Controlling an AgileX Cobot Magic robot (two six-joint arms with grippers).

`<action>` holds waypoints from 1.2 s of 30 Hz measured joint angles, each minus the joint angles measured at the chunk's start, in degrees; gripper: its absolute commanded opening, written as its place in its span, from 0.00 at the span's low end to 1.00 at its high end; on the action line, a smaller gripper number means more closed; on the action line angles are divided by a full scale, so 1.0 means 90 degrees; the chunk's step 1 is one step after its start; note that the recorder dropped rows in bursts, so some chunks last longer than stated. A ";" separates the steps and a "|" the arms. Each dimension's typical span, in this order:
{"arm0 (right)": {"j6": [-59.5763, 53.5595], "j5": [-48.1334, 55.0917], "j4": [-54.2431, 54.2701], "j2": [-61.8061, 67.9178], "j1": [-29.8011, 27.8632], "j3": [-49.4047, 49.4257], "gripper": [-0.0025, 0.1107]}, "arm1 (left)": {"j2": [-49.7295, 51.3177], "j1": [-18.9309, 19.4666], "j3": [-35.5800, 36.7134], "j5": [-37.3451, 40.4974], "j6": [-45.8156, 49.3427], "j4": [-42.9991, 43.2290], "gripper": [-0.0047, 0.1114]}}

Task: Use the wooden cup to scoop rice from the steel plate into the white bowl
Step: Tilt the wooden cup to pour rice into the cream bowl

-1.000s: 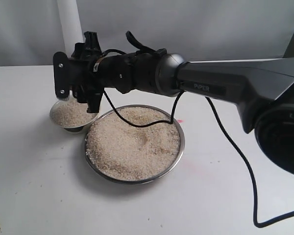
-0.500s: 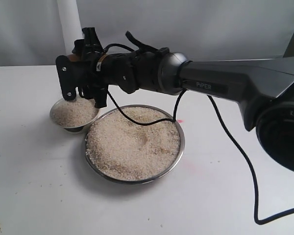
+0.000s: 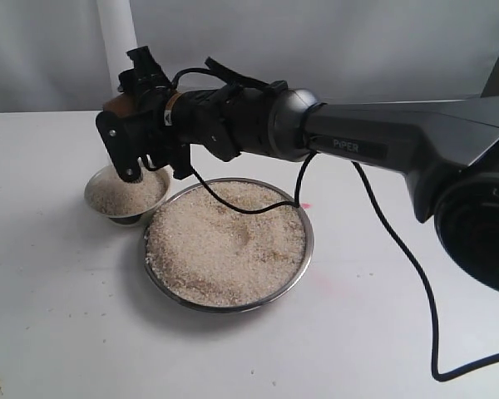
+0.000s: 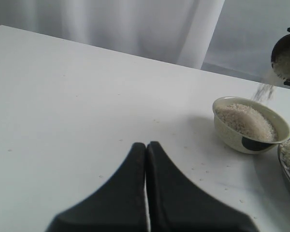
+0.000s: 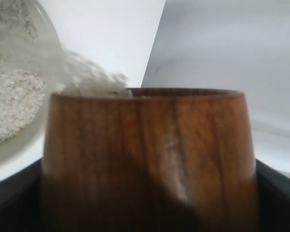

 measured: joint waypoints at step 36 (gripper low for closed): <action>-0.1583 -0.0176 -0.1119 0.0000 0.0000 0.0000 0.02 | 0.0000 0.0000 0.0000 0.0000 0.0000 0.0000 0.04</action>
